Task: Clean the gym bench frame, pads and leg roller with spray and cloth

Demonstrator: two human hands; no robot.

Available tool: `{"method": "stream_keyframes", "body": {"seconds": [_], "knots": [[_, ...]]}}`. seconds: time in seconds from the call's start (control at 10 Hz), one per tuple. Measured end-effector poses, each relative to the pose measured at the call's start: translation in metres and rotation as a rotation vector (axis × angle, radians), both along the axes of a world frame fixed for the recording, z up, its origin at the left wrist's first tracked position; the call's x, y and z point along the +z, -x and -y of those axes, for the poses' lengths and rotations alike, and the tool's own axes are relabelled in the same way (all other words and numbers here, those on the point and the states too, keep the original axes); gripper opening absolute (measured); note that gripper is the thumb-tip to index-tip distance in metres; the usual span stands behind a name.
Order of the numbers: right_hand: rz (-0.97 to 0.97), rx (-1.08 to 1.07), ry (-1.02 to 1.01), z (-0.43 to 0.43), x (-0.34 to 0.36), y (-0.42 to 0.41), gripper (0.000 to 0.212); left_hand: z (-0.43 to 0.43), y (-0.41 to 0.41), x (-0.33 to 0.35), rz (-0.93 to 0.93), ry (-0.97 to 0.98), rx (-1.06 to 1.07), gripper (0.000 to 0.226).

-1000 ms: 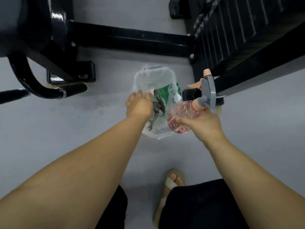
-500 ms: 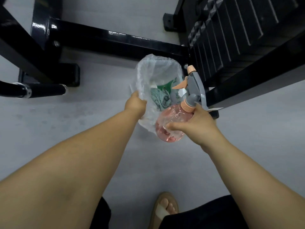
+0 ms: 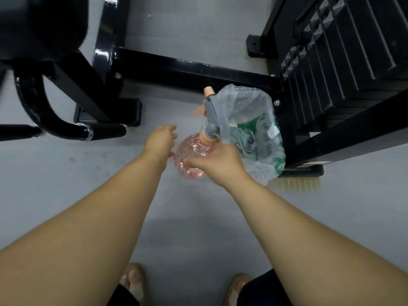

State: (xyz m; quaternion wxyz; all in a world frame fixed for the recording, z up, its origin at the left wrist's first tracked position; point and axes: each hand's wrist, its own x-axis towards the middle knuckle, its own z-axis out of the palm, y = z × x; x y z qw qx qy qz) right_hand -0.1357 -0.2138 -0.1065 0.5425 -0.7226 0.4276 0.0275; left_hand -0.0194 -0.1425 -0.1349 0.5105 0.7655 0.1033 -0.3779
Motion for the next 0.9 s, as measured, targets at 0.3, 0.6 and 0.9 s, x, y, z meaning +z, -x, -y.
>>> {"method": "stream_keyframes", "body": {"seconds": [0.3, 0.6, 0.9], "knots": [[0.097, -0.211, -0.033, -0.021, -0.077, -0.059, 0.048, 0.001, 0.000, -0.015, -0.088, 0.028, -0.078, 0.033], [0.085, -0.111, -0.102, 0.003, -0.110, -0.057, 0.057, -0.002, -0.015, -0.040, -0.349, 0.343, 0.183, 0.053], [0.138, -0.097, -0.402, 0.010, -0.064, -0.061, 0.041, 0.013, -0.011, -0.011, -0.333, 0.271, 0.128, 0.053]]}}
